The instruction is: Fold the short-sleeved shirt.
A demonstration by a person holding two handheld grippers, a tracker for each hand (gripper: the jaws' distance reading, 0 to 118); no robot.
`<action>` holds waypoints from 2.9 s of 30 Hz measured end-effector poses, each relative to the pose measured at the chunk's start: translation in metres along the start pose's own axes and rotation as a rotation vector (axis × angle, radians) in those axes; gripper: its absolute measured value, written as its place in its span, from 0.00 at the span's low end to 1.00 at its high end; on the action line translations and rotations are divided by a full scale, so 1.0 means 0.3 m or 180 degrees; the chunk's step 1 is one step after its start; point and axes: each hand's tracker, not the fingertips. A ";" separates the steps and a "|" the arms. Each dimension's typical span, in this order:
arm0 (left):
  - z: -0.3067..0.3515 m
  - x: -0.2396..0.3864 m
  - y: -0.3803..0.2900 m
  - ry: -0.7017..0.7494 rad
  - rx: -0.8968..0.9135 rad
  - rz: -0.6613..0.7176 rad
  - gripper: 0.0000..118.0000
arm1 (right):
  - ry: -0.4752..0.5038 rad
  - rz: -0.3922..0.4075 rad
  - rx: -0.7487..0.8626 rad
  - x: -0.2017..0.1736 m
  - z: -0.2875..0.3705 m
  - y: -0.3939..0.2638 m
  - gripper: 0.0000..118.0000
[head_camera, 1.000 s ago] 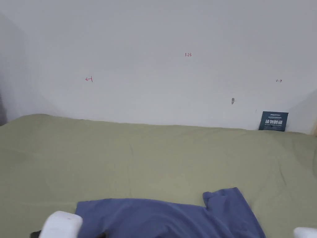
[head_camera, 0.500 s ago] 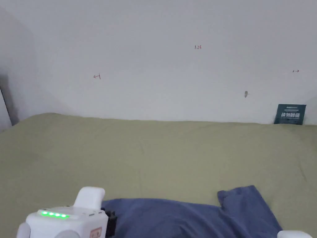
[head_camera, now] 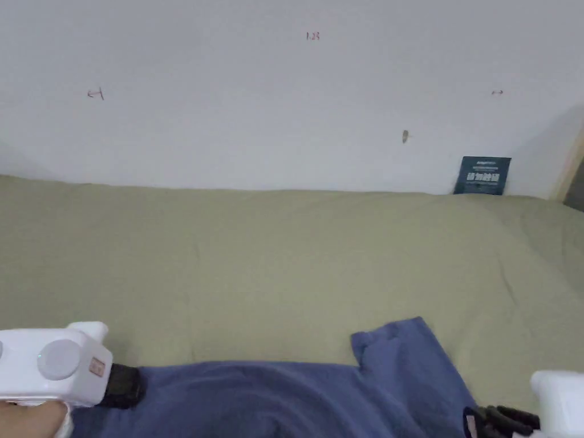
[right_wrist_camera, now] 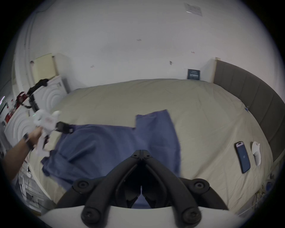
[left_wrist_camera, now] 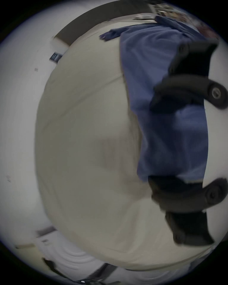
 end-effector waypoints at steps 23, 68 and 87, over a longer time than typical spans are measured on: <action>0.103 0.064 -0.053 -0.0424 0.0120 -0.0115 0.00 | -0.0345 0.0119 -0.1738 0.210 -0.826 0.325 0.01; 0.617 -0.170 -0.756 -0.1032 0.0331 0.0485 0.52 | 0.0274 -0.0730 -0.1278 0.279 0.176 -0.260 0.62; 0.988 0.493 -0.776 -0.0084 0.1898 0.0115 0.00 | -0.0227 0.0476 0.0546 -0.380 0.444 -0.339 0.01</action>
